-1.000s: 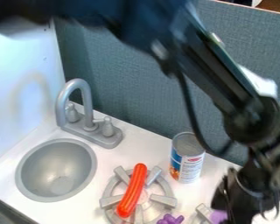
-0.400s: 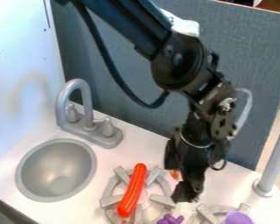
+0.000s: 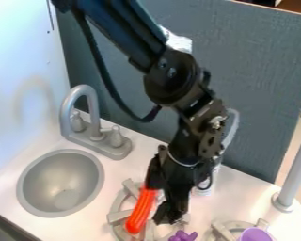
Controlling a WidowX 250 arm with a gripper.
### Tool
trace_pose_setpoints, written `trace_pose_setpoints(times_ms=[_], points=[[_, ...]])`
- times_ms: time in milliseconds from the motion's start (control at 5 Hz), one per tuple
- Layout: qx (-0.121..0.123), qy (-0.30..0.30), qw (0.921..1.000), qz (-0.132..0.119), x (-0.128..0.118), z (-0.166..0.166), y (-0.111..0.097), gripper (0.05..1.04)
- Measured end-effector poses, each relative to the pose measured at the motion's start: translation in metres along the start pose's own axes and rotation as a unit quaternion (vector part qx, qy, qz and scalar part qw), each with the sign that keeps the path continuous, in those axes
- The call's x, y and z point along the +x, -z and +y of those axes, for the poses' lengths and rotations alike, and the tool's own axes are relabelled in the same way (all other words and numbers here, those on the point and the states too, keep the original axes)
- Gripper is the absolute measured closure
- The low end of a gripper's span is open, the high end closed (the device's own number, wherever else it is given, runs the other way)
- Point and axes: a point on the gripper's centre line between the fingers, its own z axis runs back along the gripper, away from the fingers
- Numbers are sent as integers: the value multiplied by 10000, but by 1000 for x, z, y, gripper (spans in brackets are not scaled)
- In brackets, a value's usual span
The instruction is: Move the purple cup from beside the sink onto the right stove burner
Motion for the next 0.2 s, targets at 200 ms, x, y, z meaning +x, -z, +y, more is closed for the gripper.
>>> trace_pose_setpoints(times_ms=[200], points=[[-249,4,9996,120,-11,-7,7,83]])
